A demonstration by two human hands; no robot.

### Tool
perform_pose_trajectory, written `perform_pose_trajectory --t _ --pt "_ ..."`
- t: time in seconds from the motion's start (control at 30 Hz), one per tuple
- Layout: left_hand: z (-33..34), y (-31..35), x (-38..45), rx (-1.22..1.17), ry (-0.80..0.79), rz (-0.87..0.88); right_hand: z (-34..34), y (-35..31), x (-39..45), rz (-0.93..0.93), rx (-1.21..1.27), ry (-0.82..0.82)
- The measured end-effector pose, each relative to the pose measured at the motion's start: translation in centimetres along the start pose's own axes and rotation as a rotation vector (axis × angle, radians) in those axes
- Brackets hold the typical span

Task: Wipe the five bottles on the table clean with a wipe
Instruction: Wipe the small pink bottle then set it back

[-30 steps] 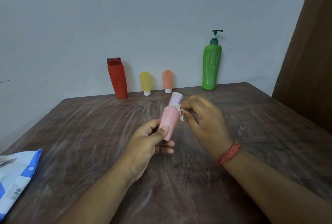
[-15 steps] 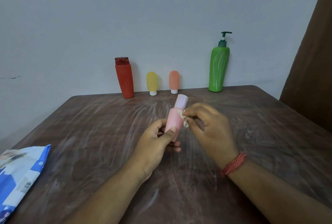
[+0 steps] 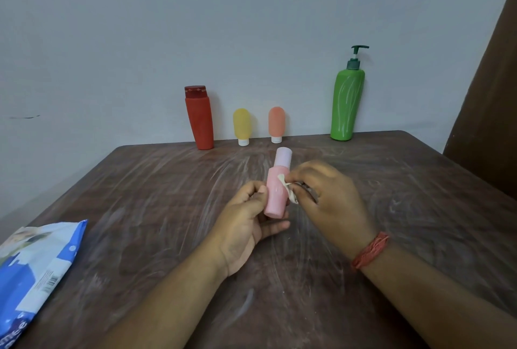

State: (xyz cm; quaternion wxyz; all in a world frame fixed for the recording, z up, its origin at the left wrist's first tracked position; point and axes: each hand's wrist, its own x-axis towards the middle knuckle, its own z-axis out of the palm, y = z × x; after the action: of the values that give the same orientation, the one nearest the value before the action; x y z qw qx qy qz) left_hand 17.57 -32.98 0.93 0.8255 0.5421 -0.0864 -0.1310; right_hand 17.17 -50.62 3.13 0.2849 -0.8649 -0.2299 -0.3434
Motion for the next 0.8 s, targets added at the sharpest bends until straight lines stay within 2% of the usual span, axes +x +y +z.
perform_pose_trajectory --t 0.2,0.4,0.53,0.6,0.8 --pt "-0.1 0.2 0.1 0.039 -0.065 -0.049 -0.4 0.4 0.3 0.058 0.01 0.113" --pt "-0.9 0.2 0.5 0.035 0.029 0.001 0.8 -0.4 -0.2 -0.135 -0.014 -0.126" --pt "-0.7 0.2 0.4 0.054 -0.013 -0.013 0.4 0.0 0.5 -0.016 -0.01 0.029" --pt "-0.4 0.0 0.4 0.068 -0.026 -0.021 0.0 0.4 0.5 0.011 -0.002 0.045" --pt "-1.0 0.1 0.8 0.073 0.117 0.085 0.9 -0.5 -0.4 -0.181 0.005 -0.195"
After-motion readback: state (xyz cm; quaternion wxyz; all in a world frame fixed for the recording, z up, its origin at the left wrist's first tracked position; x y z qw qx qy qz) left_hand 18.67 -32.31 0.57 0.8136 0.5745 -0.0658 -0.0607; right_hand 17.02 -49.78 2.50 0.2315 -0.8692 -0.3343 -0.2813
